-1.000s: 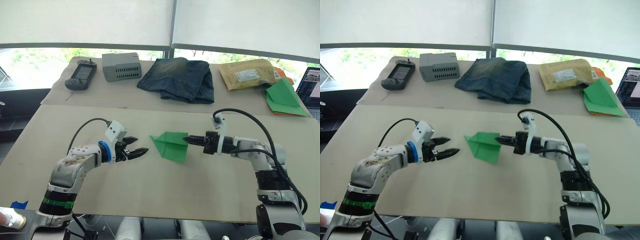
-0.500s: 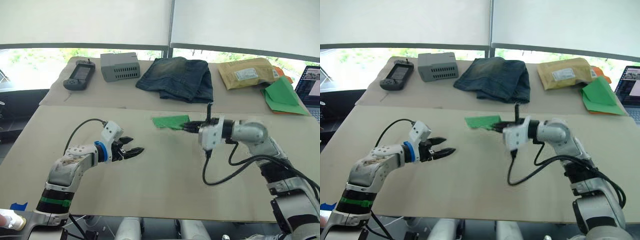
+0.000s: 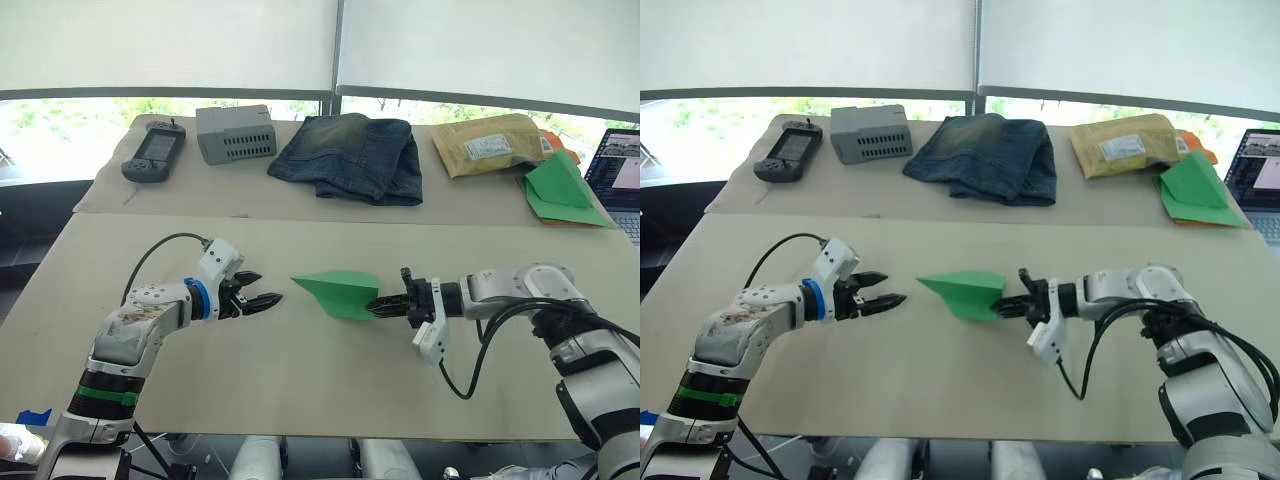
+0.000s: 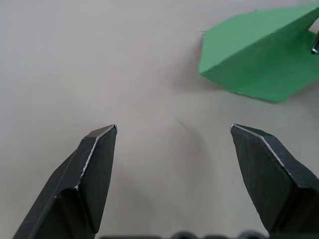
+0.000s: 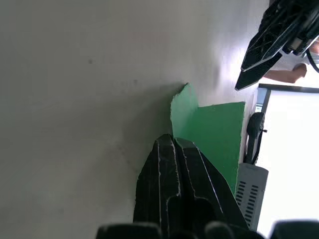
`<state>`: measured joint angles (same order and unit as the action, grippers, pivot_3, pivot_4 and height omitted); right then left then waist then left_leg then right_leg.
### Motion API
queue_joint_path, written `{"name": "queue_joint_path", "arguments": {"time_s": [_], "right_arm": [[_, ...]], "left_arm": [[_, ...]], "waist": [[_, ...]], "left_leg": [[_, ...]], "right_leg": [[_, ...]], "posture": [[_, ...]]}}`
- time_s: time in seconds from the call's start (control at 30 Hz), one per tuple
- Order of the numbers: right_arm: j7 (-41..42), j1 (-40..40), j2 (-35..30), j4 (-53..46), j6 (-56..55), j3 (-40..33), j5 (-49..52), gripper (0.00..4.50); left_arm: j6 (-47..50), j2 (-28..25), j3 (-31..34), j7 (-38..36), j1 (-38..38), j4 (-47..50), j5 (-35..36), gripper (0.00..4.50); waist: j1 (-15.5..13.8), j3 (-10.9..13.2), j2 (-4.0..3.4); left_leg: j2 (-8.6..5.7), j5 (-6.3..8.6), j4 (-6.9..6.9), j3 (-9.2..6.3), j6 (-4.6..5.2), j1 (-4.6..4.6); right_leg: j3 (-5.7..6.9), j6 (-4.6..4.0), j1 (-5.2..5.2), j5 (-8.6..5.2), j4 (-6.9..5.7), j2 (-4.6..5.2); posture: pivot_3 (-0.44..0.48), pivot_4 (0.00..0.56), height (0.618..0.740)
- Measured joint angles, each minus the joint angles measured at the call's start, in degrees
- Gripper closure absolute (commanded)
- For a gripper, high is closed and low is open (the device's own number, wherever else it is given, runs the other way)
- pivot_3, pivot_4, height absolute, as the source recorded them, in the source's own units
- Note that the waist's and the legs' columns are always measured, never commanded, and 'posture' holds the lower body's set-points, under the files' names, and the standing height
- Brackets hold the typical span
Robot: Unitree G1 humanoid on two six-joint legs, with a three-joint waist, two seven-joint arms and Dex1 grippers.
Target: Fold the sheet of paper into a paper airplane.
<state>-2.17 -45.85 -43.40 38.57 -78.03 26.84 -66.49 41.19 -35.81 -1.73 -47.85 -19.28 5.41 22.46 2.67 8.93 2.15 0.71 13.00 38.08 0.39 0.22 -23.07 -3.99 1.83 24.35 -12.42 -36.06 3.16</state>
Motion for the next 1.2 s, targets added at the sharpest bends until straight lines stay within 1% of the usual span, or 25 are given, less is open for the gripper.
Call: {"name": "queue_joint_path", "arguments": {"time_s": [0.07,0.2,0.27,0.3,0.4,0.5,0.57,0.67,0.7,0.73,0.8,0.87,0.9,0.93,1.0,1.03,1.2], "right_arm": [[-0.8,-1.7,-0.5,2.6,-1.4,1.2,0.6,3.58],[0.0,-3.3,-2.0,5.0,-3.5,2.1,4.2,2.16],[1.7,-3.5,-3.7,5.5,-4.8,2.2,8.4,1.49],[3.1,-3.9,-4.7,5.5,-5.4,2.2,11.1,1.06],[7.6,-4.4,-7.4,4.2,-5.4,2.3,18.4,0.11],[14.6,-4.1,-9.8,1.5,-0.8,2.5,29.3,0.05],[23.2,-1.8,-10.5,-3.1,8.7,2.4,42.4,0.05],[35.5,4.7,-8.3,-13.5,31.7,0.5,63.6,0.91],[37.7,6.4,-7.0,-16.3,39.0,-0.6,68.3,1.29],[40.0,8.4,-5.8,-20.8,49.7,-1.7,73.9,1.59],[41.5,10.9,-3.8,-27.4,66.6,-3.3,80.6,2.31],[41.3,12.6,-1.5,-32.7,81.0,-4.1,84.8,3.01],[40.5,13.2,0.5,-34.5,86.4,-4.8,86.2,3.20],[39.5,13.6,2.7,-36.2,91.5,-5.4,87.7,3.72],[38.2,14.0,5.4,-38.8,98.1,-5.4,88.0,4.38],[38.0,14.1,6.2,-39.7,100.6,-5.5,87.7,4.47],[35.0,17.2,11.1,-41.9,109.5,-5.8,85.7,4.47]], "left_arm": [[0.1,0.0,0.0,0.0,0.0,0.1,0.0,0.64],[0.1,0.1,0.0,-0.1,0.0,0.2,0.0,0.64],[0.3,0.1,-0.1,-0.3,0.0,0.2,0.1,0.64],[0.3,0.0,-0.2,-0.4,0.0,0.2,0.1,0.64],[0.3,0.0,-0.5,-0.8,-0.1,0.2,0.1,0.64],[0.4,0.1,-0.8,-1.3,-0.7,0.1,0.1,0.64],[0.4,0.1,-0.9,-1.7,-1.5,0.0,0.1,0.64],[0.4,0.1,-1.0,-2.0,-2.2,0.0,0.2,0.64],[0.4,0.1,-1.0,-2.2,-2.3,0.0,0.2,0.64],[0.4,0.1,-1.1,-2.4,-2.3,0.0,0.2,0.64],[0.4,0.0,-1.1,-2.9,-2.4,-0.1,0.2,0.64],[0.4,-0.4,-1.1,-3.2,-2.6,-0.1,0.2,0.64],[0.4,-0.6,-1.0,-3.4,-2.6,-0.1,0.2,0.64],[0.4,-0.9,-1.0,-3.5,-2.6,-0.2,0.1,0.64],[0.4,-0.9,-1.0,-3.7,-3.0,-0.5,0.1,0.64],[0.4,-1.0,-1.0,-3.8,-3.0,-0.6,0.1,0.64],[0.3,-1.1,-1.0,-4.0,-3.7,-2.0,-0.1,0.64]], "waist": [[0.0,0.0,0.00],[0.0,0.0,0.01],[0.0,0.0,0.01],[0.0,0.0,0.01],[0.0,0.0,0.02],[0.0,0.0,0.02],[0.1,0.0,0.05],[0.0,0.0,0.06],[0.0,0.0,0.06],[-0.1,0.0,0.06],[-0.3,0.0,0.05],[-0.5,0.0,0.05],[-0.5,0.0,0.06],[-0.4,0.0,0.05],[-0.5,0.0,0.05],[-0.5,0.0,0.05],[-0.8,0.0,0.05]], "left_leg": [[0.00,0.00,0.00,0.00,0.00,0.01],[0.02,0.00,0.00,-0.02,0.00,0.03],[0.03,0.00,0.00,-0.04,0.00,0.03],[0.03,0.00,0.00,-0.05,0.01,0.04],[0.05,0.00,0.00,-0.11,0.01,0.11],[0.07,0.00,0.00,-0.17,0.01,0.14],[0.13,0.01,0.00,-0.26,0.03,0.21],[0.18,0.02,0.00,-0.48,0.06,0.22],[0.18,0.02,0.00,-0.53,0.06,0.21],[0.17,0.02,0.00,-0.53,0.06,0.19],[0.17,0.02,0.00,-0.57,0.06,0.16],[0.15,0.02,0.00,-0.57,0.06,0.14],[0.16,0.02,0.00,-0.55,0.06,0.13],[0.15,0.02,0.00,-0.52,0.06,0.11],[0.12,0.02,0.00,-0.46,0.06,0.08],[0.11,0.02,0.00,-0.40,0.06,0.07],[0.08,0.02,0.00,-0.22,0.06,-0.09]], "right_leg": [[0.00,0.00,-0.02,0.00,0.00,0.00],[0.00,0.00,-0.06,0.00,0.00,0.01],[0.01,0.00,-0.08,0.00,0.01,0.03],[0.00,0.00,-0.09,0.00,0.01,0.05],[-0.01,0.00,-0.16,0.00,0.01,0.04],[-0.01,0.00,-0.19,0.00,0.00,0.03],[-0.01,0.00,-0.28,0.00,0.00,0.01],[-0.03,-0.02,-0.31,0.01,-0.07,0.02],[-0.01,-0.02,-0.30,0.01,-0.08,0.03],[-0.01,-0.01,-0.26,0.01,-0.11,0.07],[0.04,-0.01,-0.22,0.01,-0.13,0.07],[0.05,-0.01,-0.17,0.01,-0.13,0.06],[0.06,-0.01,-0.16,0.01,-0.12,0.04],[0.04,-0.01,-0.11,0.01,-0.14,0.04],[0.07,0.00,-0.09,0.01,-0.12,0.03],[0.07,0.00,-0.09,0.01,-0.11,0.04],[0.16,0.01,0.00,0.00,-0.07,0.03]], "posture": [[0.000,0.150,0.740],[0.000,0.150,0.740],[0.000,0.150,0.740],[0.000,0.150,0.740],[0.000,0.150,0.740],[0.000,0.150,0.740],[0.000,0.150,0.740],[0.000,0.150,0.740],[0.000,0.150,0.740],[0.000,0.150,0.740],[0.000,0.150,0.740],[0.000,0.150,0.740],[0.000,0.150,0.740],[0.000,0.150,0.740],[0.000,0.150,0.740],[0.000,0.150,0.740],[0.000,0.150,0.740]]}}
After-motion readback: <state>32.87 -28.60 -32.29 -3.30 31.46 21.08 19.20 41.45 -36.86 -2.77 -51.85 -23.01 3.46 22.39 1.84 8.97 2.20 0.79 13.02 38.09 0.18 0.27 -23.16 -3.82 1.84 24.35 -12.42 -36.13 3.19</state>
